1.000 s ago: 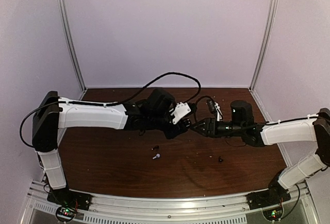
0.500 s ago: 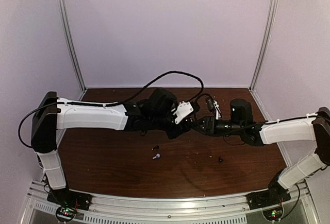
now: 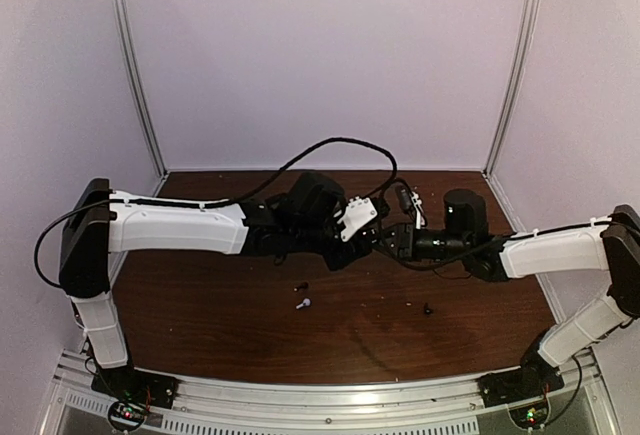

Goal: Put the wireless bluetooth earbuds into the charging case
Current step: Pass from the left arm to the right

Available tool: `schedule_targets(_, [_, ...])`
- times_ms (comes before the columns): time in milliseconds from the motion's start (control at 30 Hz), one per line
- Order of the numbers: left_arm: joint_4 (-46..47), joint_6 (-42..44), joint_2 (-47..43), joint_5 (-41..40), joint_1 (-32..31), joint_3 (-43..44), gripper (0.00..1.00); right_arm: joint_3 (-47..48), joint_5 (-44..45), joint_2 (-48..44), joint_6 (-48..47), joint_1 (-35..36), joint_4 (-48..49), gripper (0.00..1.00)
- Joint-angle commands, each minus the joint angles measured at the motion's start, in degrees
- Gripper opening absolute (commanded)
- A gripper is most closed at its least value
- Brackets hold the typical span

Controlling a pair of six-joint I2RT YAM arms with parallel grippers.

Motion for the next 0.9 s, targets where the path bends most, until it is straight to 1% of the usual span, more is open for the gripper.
schedule_targets(0, [3.69, 0.66, -2.34, 0.06, -0.68, 1.71, 0.20, 1.58, -0.96, 0.52, -0.38, 0.29, 0.95, 0.27])
schedule_targets(33, [3.68, 0.55, -2.41, 0.04, -0.67, 1.63, 0.21, 1.65, -1.17, 0.46, -0.47, 0.29, 0.93, 0.24])
schedule_targets(100, [3.41, -0.14, -2.60, -0.09, -0.67, 1.57, 0.26, 1.69, -1.27, 0.16, -0.97, 0.24, 0.48, 0.18])
schedule_targets(233, [1.35, -1.64, -3.58, 0.37, -0.67, 1.63, 0.42, 1.73, -1.61, -0.72, -1.57, 0.26, 0.05, 0.09])
schedule_targets(400, [1.28, -4.19, -7.70, 1.84, 0.15, -1.83, 0.59, 1.21, -1.95, -2.92, -2.30, 0.24, -0.42, 0.07])
schedule_targets(467, [1.30, -5.25, -10.02, 4.42, 0.96, -3.48, 0.69, 1.18, -2.06, -3.99, -3.12, 0.26, -1.19, 0.07])
schedule_targets(533, [1.31, -6.21, -12.25, 6.45, 1.68, -5.09, 0.74, 1.08, -2.32, -5.29, -3.89, 0.27, -2.01, 0.06])
schedule_targets(667, [1.24, -6.94, -15.86, 9.58, 2.45, -7.86, 0.76, 0.67, -3.52, -8.04, -5.54, 0.27, -2.17, 0.03])
schedule_targets(733, [1.15, -8.88, -17.40, 12.17, 2.86, -8.95, 0.76, 0.58, -4.61, -9.65, -6.72, 0.27, -2.22, 0.03])
schedule_targets(800, [1.43, -10.00, -18.61, 16.07, 3.28, -9.89, 0.74, 0.55, -6.12, -11.42, -7.87, 0.30, -1.94, 0.02])
schedule_targets(867, [2.59, -11.30, -19.63, 21.34, 3.83, -10.39, 0.70, 0.54, -7.69, -13.18, -9.04, 0.25, -1.71, 0.02])
